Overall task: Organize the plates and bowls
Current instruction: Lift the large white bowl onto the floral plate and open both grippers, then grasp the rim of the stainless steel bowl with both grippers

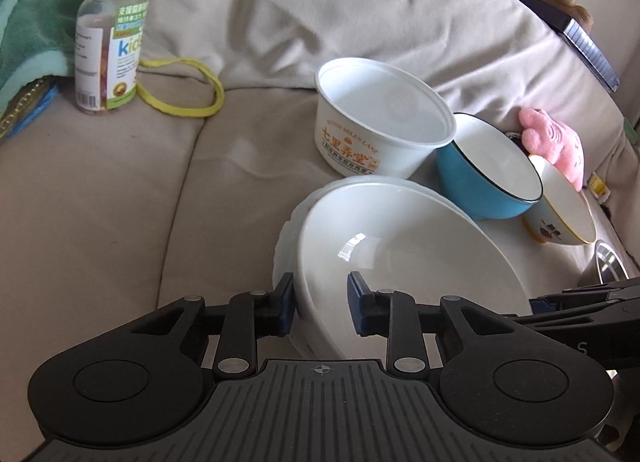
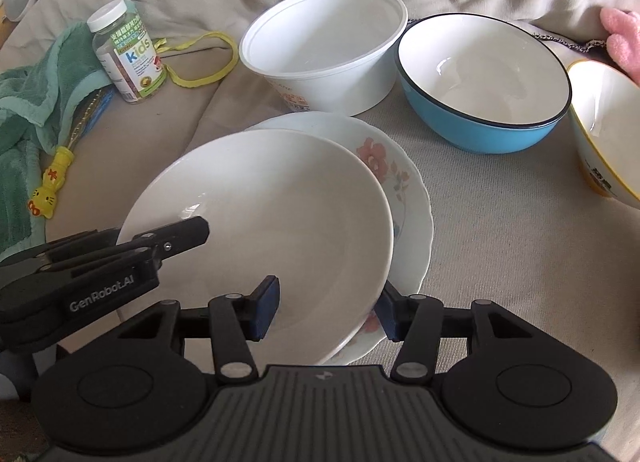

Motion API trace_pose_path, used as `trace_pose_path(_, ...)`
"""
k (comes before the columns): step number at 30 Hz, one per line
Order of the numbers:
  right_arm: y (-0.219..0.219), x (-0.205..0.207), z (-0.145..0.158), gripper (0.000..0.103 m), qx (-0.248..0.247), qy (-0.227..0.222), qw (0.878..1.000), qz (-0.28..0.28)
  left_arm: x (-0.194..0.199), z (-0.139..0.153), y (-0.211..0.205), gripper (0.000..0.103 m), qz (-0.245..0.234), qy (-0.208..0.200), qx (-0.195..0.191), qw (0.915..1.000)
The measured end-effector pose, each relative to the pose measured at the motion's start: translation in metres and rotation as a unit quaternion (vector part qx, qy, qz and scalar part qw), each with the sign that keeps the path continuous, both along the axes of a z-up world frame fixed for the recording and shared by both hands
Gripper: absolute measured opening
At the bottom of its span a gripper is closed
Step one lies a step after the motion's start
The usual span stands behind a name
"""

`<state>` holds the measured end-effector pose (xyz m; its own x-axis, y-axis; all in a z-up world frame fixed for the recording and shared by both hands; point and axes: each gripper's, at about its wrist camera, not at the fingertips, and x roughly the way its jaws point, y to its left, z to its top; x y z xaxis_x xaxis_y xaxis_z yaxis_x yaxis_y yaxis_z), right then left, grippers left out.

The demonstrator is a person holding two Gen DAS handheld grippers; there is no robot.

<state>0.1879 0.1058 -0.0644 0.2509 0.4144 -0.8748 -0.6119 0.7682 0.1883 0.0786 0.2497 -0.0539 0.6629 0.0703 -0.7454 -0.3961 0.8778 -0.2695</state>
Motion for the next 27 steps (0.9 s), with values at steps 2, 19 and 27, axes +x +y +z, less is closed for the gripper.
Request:
trace_pose_path(2,0.0,0.001,-0.001,0.051,0.0,0.0,1.0,-0.003,-0.001,0.001,0.0,0.029,0.003,0.0,0.004,1.0)
trace_pose_path(19,-0.083,-0.002,0.094,0.062,0.094,-0.086,0.992,0.017,-0.023,0.072,-0.024,0.019,0.016,-0.161,-0.003,0.9868)
trace_pose_path(27,-0.259,0.022,0.109,0.083,0.072,-0.161,0.98,-0.091,0.066,0.07,-0.171,0.019,-0.147,-0.117,-0.111,0.9758)
